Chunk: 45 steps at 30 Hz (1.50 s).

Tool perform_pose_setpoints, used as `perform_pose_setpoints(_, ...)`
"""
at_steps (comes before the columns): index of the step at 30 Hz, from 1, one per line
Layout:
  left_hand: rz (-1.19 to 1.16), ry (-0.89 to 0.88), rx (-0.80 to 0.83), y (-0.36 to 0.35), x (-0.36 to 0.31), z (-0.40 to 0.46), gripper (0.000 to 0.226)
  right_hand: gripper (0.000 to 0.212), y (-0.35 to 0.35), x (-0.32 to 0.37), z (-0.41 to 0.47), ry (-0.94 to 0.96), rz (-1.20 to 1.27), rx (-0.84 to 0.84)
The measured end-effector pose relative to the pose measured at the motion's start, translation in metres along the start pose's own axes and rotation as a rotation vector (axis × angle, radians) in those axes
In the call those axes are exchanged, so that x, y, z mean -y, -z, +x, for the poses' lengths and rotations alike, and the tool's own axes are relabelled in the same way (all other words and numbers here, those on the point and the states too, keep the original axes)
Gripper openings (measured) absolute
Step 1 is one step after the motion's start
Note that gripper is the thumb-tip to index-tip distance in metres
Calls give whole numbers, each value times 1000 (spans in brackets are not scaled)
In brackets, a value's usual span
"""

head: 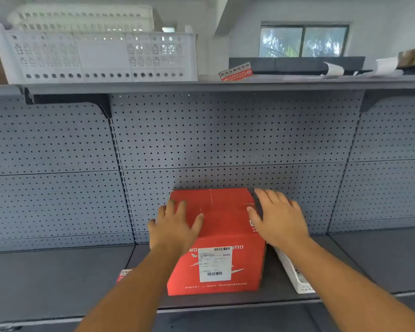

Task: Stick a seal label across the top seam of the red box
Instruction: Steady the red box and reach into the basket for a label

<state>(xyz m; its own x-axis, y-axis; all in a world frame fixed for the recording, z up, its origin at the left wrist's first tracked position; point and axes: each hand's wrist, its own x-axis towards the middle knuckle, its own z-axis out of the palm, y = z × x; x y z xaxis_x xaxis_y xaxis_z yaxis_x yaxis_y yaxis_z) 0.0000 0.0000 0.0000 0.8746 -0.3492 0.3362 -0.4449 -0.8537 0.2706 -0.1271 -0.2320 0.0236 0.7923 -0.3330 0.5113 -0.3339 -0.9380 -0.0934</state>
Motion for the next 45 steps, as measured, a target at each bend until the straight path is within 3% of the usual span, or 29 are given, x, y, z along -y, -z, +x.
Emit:
perform_pose_setpoints(4,25,5,28,-16,5,8,71,57,-18,-13,4,33,35,47)
perform_pose_setpoints(15,-18,60,65,-50,13,17,65,46,-53,-54,-2,380,201,201)
perform_pose_setpoints(28,34,54,-47,-62,15,9,62,34,-61,-71,10,454,317,180)
perform_pose_setpoints(37,16,57,-72,-64,14,6,60,24,-52,-66,17,538,215,160)
perform_pose_setpoints(45,22,57,-48,-63,13,7,60,30,-53,-58,12,630,63,82)
